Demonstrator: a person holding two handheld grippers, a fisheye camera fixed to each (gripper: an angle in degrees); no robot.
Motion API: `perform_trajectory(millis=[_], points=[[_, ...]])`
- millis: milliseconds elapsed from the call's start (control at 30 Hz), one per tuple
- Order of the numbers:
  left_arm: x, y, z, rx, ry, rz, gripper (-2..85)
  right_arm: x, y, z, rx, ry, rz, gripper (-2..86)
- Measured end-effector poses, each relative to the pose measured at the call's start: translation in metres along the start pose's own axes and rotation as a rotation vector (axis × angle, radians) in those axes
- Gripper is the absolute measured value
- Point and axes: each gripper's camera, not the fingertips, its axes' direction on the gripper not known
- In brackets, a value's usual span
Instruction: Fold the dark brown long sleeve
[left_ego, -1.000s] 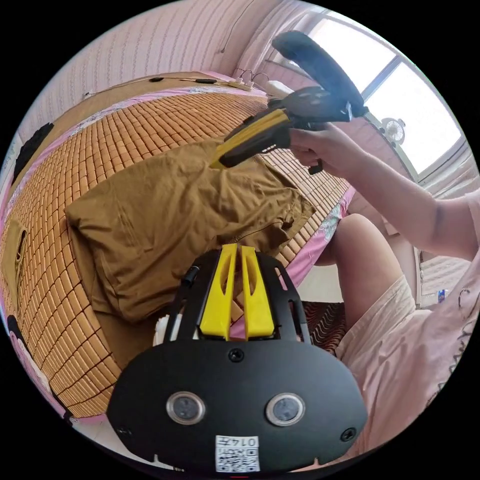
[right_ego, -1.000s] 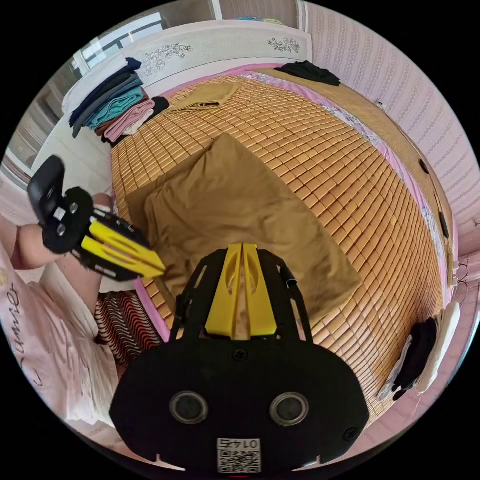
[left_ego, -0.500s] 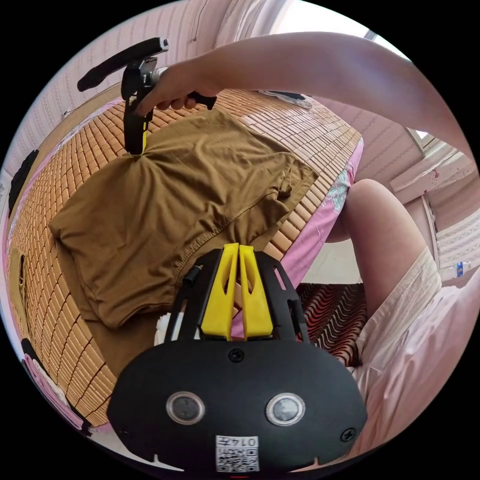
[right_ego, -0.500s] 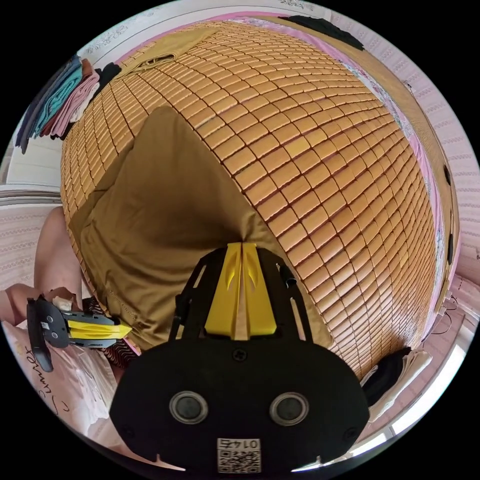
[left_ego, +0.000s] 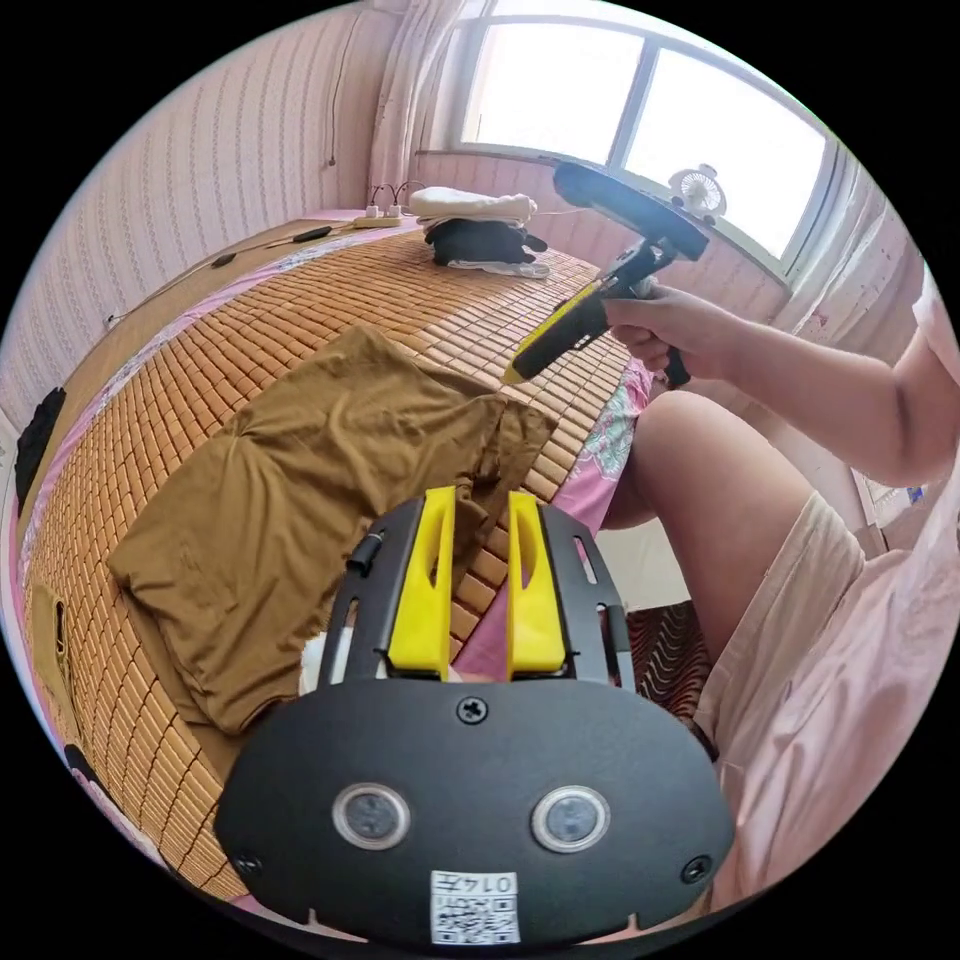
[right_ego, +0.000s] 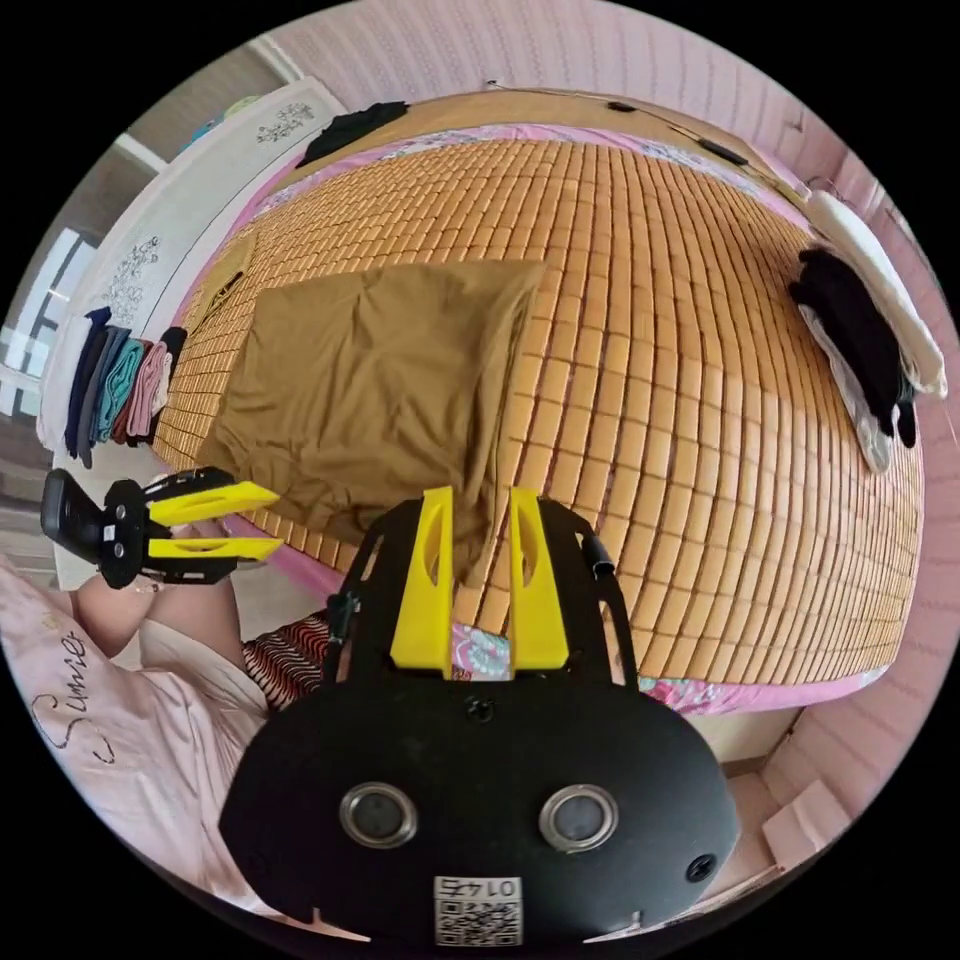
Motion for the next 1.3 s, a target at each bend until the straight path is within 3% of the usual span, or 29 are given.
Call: perform_trajectory(millis=[133,300,367,467,500,633,800,900,1100,1300], points=[[0.022,-0.020,0.027,0.023,0.002,0.074,14.4,0.023,0.036,0.029,-0.062,-0.102,0.043,7.1],[0.042,-0.039,0.062,-0.041,-0.022,0.144,17.6,0.050,0.056,0.020,0.067,-0.316,0.051,1.6],[0.047,-0.043,0.068,-0.041,-0.045,0.163,15.7,0.056,0.064,0.013,0.093,-0.399,0.025,1.3],[0.051,-0.044,0.073,-0.075,-0.076,0.128,6.0,0.058,0.076,0.004,0.118,-0.513,-0.056,1.1],[0.052,-0.040,0.070,-0.066,-0.101,0.109,1.2,0.059,0.082,0.001,0.132,-0.508,-0.075,1.1],[0.068,-0.007,0.051,-0.082,-0.007,0.193,-0.3,0.080,0.099,0.000,0.184,-0.515,-0.046,1.8],[0.087,0.043,0.022,-0.133,0.030,0.275,-0.6,0.121,0.110,0.020,0.232,-0.338,0.193,8.4],[0.089,0.061,0.005,-0.144,0.031,0.281,-0.6,0.132,0.107,0.032,0.264,-0.361,0.265,9.1],[0.075,0.071,-0.020,-0.086,0.024,0.259,-0.6,0.128,0.107,0.040,0.219,-0.343,0.253,1.7],[0.068,0.063,-0.047,0.087,0.121,0.225,-0.7,0.153,0.137,-0.021,0.333,-0.366,0.280,0.7]])
